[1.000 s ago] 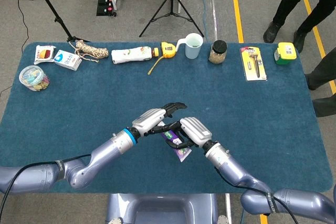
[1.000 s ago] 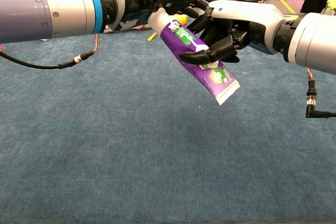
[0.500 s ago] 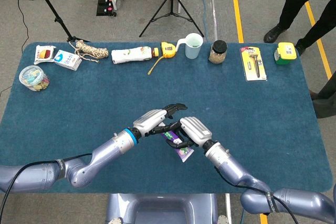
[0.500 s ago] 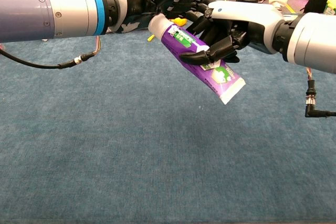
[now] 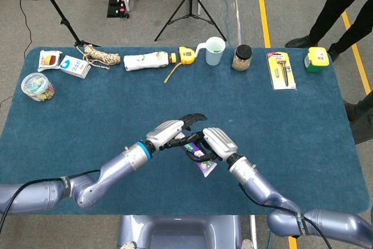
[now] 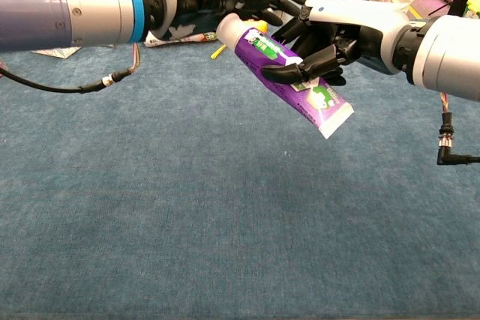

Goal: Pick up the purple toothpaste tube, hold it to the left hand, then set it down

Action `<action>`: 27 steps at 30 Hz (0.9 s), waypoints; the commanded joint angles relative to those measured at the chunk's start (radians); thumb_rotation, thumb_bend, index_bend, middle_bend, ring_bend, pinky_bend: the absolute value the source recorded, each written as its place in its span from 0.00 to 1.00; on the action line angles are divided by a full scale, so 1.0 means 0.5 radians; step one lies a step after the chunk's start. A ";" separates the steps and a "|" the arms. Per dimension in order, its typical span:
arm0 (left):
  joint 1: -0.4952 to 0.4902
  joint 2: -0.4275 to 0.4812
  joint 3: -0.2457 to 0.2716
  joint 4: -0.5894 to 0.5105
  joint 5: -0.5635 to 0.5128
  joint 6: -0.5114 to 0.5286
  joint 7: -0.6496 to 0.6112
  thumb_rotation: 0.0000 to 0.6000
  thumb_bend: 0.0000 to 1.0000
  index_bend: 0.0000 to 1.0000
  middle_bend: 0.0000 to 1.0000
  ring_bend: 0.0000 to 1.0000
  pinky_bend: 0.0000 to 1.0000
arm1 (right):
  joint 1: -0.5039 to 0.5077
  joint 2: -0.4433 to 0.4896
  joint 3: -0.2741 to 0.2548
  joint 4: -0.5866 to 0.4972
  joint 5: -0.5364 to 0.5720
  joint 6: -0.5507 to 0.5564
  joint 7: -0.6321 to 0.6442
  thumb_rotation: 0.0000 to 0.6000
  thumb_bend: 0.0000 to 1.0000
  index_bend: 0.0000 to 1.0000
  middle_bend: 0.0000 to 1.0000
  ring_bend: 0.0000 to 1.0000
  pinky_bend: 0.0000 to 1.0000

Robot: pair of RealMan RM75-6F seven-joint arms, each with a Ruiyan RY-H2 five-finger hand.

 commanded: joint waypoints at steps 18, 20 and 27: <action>0.056 0.125 -0.038 0.018 0.046 0.024 -0.083 0.00 0.14 0.06 0.06 0.00 0.22 | -0.030 0.005 -0.005 0.060 -0.001 -0.012 0.078 0.80 0.55 0.79 0.82 0.94 0.86; 0.066 0.136 -0.030 0.017 0.061 0.030 -0.084 0.00 0.14 0.06 0.06 0.00 0.22 | -0.036 0.014 -0.012 0.067 0.000 -0.015 0.076 0.80 0.55 0.79 0.82 0.94 0.86; 0.132 0.211 0.025 -0.005 0.154 0.112 -0.021 0.00 0.14 0.06 0.06 0.00 0.22 | -0.053 0.043 -0.057 0.140 0.013 -0.043 0.038 0.80 0.55 0.77 0.81 0.91 0.83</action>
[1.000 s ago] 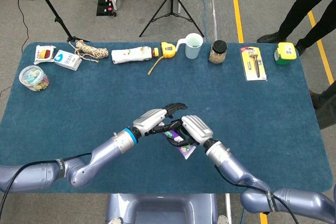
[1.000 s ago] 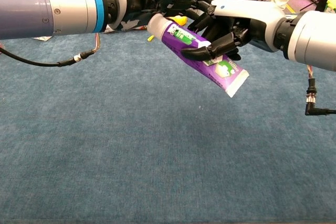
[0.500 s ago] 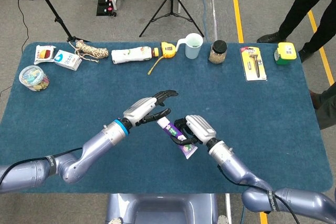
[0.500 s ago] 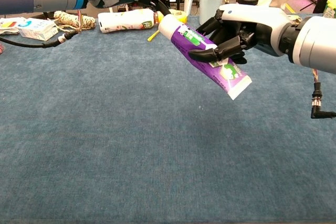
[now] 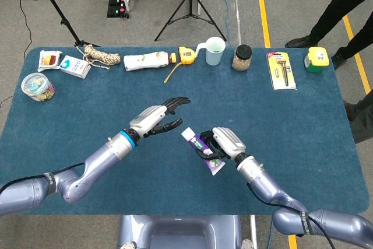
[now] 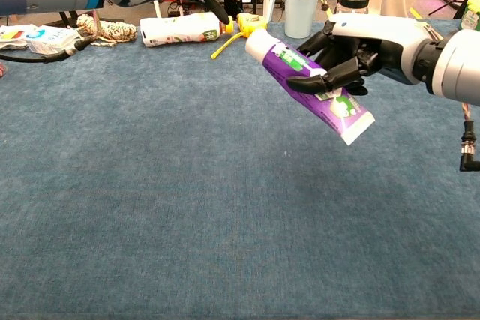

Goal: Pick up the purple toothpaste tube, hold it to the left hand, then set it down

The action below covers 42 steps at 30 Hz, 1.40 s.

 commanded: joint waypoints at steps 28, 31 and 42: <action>0.425 0.455 0.267 -0.181 0.336 0.425 0.208 0.00 0.14 0.06 0.06 0.00 0.22 | -0.018 -0.134 -0.186 0.549 0.041 -0.222 -0.140 0.77 0.56 0.25 0.34 0.40 0.34; 0.443 0.469 0.278 -0.169 0.347 0.432 0.199 0.00 0.14 0.06 0.06 0.00 0.22 | -0.024 -0.131 -0.189 0.564 0.022 -0.214 -0.148 0.75 0.56 0.17 0.28 0.33 0.29; 0.482 0.491 0.293 -0.143 0.389 0.451 0.160 0.00 0.14 0.06 0.06 0.00 0.22 | -0.033 -0.102 -0.180 0.541 0.045 -0.209 -0.224 0.57 0.52 0.00 0.15 0.21 0.19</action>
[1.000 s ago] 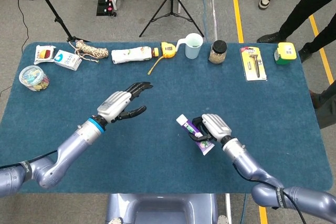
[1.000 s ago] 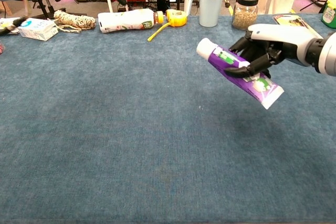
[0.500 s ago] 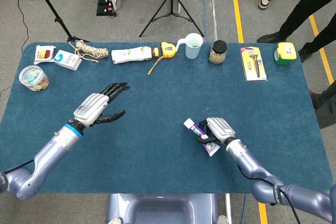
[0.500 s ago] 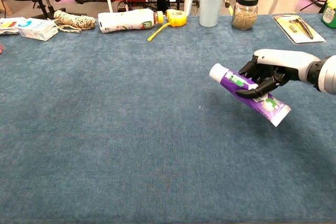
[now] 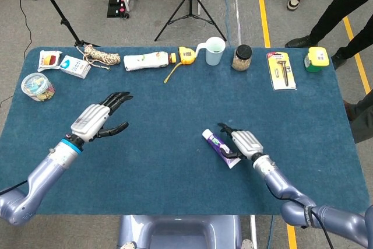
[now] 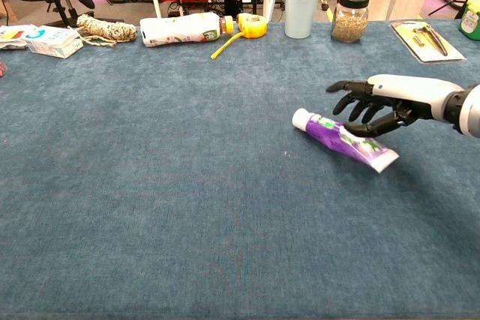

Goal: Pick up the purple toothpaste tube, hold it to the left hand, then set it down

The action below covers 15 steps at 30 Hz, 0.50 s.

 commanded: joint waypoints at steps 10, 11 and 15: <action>0.039 0.042 0.018 0.010 -0.010 0.032 0.092 0.00 0.14 0.11 0.07 0.02 0.22 | -0.072 0.081 0.074 -0.115 0.065 0.167 -0.056 0.63 0.50 0.20 0.31 0.34 0.28; 0.045 0.057 0.028 0.003 -0.027 0.034 0.149 0.00 0.14 0.13 0.07 0.03 0.22 | -0.094 0.097 0.091 -0.138 0.061 0.215 -0.040 0.63 0.50 0.23 0.33 0.36 0.30; 0.096 0.093 0.062 -0.033 -0.092 0.112 0.371 0.20 0.14 0.21 0.12 0.09 0.23 | -0.165 0.166 0.123 -0.200 0.029 0.353 0.004 0.64 0.50 0.31 0.40 0.44 0.39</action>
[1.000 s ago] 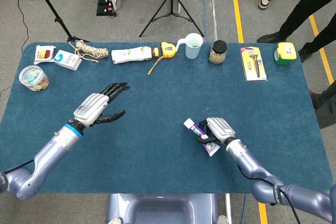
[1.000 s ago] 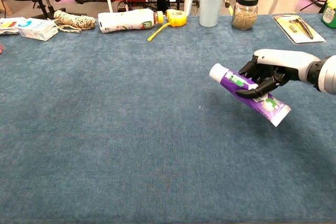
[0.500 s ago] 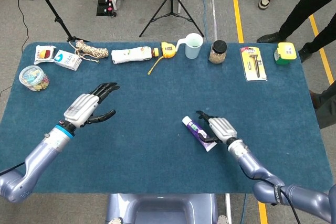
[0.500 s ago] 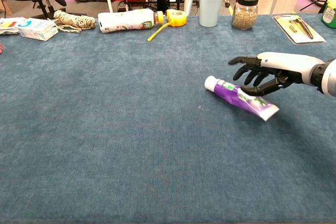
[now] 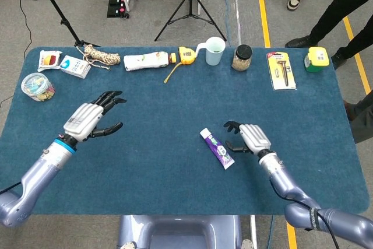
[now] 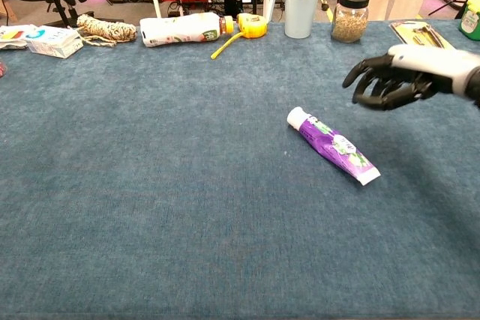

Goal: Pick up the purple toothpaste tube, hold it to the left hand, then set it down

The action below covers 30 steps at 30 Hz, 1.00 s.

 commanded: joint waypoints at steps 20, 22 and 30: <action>0.611 -0.011 0.236 -0.024 -0.046 0.870 0.683 0.51 0.14 0.39 0.26 0.23 0.32 | -0.506 0.293 -0.038 -0.185 -0.052 0.790 -0.379 0.67 0.50 0.49 0.54 0.59 0.53; 0.651 0.006 0.258 -0.036 -0.029 0.902 0.693 0.52 0.14 0.39 0.26 0.23 0.32 | -0.543 0.319 -0.055 -0.212 -0.055 0.829 -0.421 0.67 0.50 0.49 0.53 0.58 0.53; 0.850 0.024 0.355 -0.035 0.062 1.066 0.686 0.51 0.14 0.39 0.26 0.23 0.32 | -0.754 0.437 -0.156 -0.307 -0.105 1.046 -0.536 0.67 0.50 0.49 0.53 0.58 0.52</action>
